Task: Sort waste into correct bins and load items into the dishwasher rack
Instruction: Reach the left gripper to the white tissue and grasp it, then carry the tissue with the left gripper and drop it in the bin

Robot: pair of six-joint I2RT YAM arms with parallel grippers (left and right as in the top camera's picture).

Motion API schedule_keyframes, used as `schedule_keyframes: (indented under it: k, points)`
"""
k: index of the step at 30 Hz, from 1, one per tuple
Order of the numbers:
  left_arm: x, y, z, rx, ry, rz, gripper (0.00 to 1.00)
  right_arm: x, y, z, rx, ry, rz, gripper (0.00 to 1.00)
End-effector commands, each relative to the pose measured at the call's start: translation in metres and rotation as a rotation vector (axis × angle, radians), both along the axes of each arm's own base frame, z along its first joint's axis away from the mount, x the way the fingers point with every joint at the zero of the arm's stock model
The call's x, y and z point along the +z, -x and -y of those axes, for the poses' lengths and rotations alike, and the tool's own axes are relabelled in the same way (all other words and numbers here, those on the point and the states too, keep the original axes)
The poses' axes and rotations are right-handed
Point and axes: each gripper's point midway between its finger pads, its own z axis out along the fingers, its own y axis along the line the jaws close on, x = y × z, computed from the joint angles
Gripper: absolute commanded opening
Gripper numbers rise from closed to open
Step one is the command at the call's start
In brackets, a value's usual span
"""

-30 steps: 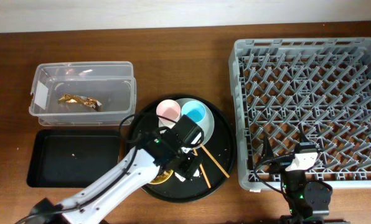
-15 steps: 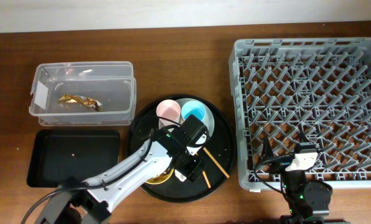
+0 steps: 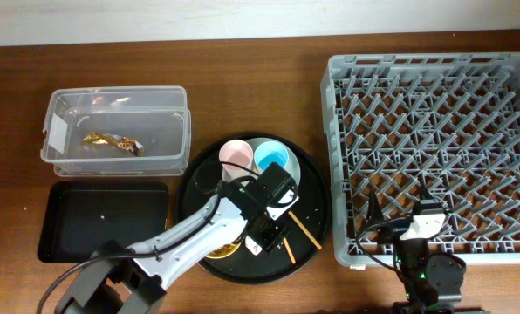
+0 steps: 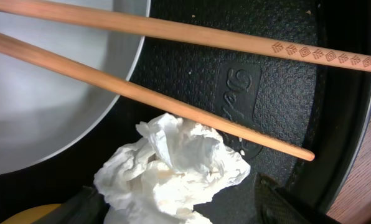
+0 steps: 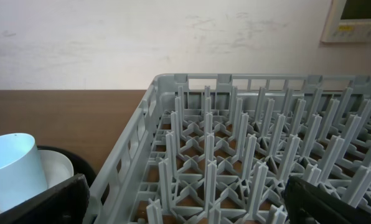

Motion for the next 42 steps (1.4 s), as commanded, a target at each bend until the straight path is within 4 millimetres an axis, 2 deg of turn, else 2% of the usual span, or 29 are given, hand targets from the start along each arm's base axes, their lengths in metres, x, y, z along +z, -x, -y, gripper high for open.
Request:
schedule_keyframes:
  k: [1,10,16,20,22,24,29,31,33,37,40,42]
  points:
    - [-0.004,0.004,0.0,-0.017,-0.003,-0.015,0.68,-0.002,0.0,0.002,-0.008,-0.005,-0.004,0.98]
    - [-0.005,0.004,0.0,-0.017,-0.006,-0.014,0.67,-0.002,0.0,0.002,-0.008,-0.005,-0.004,0.98]
    - [-0.024,0.01,-0.019,-0.008,-0.07,-0.004,0.66,-0.002,0.0,0.002,-0.008,-0.005,-0.004,0.98]
    - [-0.023,0.005,-0.017,-0.005,-0.063,0.019,0.54,-0.002,0.0,0.002,-0.008,-0.005,-0.004,0.98]
    - [-0.023,0.003,-0.015,-0.005,-0.055,0.027,0.53,-0.002,0.0,0.002,-0.008,-0.005,-0.004,0.98]
    - [-0.023,0.003,-0.015,-0.005,-0.055,0.026,0.44,-0.002,0.0,0.002,-0.008,-0.005,-0.004,0.98]
    - [-0.023,0.004,-0.016,-0.004,-0.059,0.022,0.07,-0.002,0.0,0.002,-0.008,-0.005,-0.004,0.98]
    - [-0.019,0.003,-0.015,-0.004,-0.056,0.024,0.0,-0.002,0.0,0.002,-0.008,-0.005,-0.004,0.98]
    - [0.001,-0.002,-0.01,-0.004,-0.047,0.034,0.0,-0.002,0.0,0.002,-0.008,-0.005,-0.004,0.98]
    - [0.065,-0.02,0.004,0.001,0.003,0.104,0.0,-0.002,0.0,0.002,-0.008,-0.005,-0.004,0.98]
    - [0.112,-0.048,-0.006,0.058,-0.016,0.236,0.0,-0.002,0.0,0.002,-0.008,-0.005,-0.004,0.98]
    - [0.134,-0.08,-0.025,0.154,-0.032,0.333,0.01,-0.002,0.0,0.002,-0.008,-0.005,-0.004,0.98]
